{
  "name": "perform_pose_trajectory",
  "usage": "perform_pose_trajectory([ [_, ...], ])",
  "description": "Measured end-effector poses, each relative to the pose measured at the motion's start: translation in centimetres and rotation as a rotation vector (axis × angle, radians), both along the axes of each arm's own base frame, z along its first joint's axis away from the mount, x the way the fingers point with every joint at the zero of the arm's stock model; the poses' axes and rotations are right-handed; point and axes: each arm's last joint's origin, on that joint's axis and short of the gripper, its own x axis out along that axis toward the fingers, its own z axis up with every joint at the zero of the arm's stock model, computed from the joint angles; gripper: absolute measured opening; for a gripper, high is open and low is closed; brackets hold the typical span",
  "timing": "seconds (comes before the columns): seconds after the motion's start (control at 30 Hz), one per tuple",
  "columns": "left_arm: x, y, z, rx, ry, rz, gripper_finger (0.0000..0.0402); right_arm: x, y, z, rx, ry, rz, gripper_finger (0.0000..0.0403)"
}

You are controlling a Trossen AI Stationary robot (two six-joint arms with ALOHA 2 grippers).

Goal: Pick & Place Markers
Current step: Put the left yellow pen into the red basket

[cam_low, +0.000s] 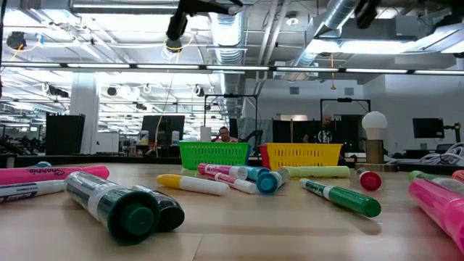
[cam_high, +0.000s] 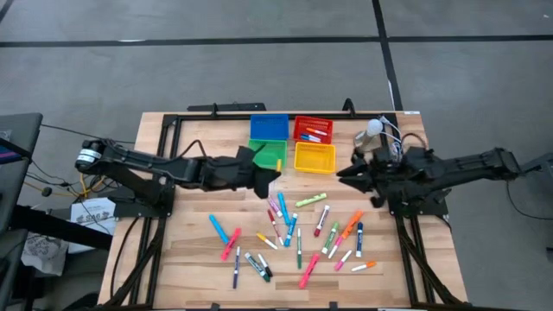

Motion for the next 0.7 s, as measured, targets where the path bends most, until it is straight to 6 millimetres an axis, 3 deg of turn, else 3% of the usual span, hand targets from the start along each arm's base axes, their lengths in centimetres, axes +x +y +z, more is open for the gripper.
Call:
perform_pose_trajectory([
  [0.3, 0.4, 1.3, 0.6, 0.018, -0.059, -0.014, 0.0055, 4.6, -0.9, -1.9, 0.055, 0.061, -0.047, 0.0156],
  [0.53, 0.6, 2.3, 0.8, 0.008, -0.076, -0.020, 0.0056, 8.2, -1.9, -1.1, 0.061, 0.103, -0.049, 0.0229],
  [0.7, 0.6, 2.6, 0.9, 0.026, -0.081, -0.031, 0.0057, 10.7, -2.8, -0.6, 0.067, 0.132, -0.005, 0.0250],
])
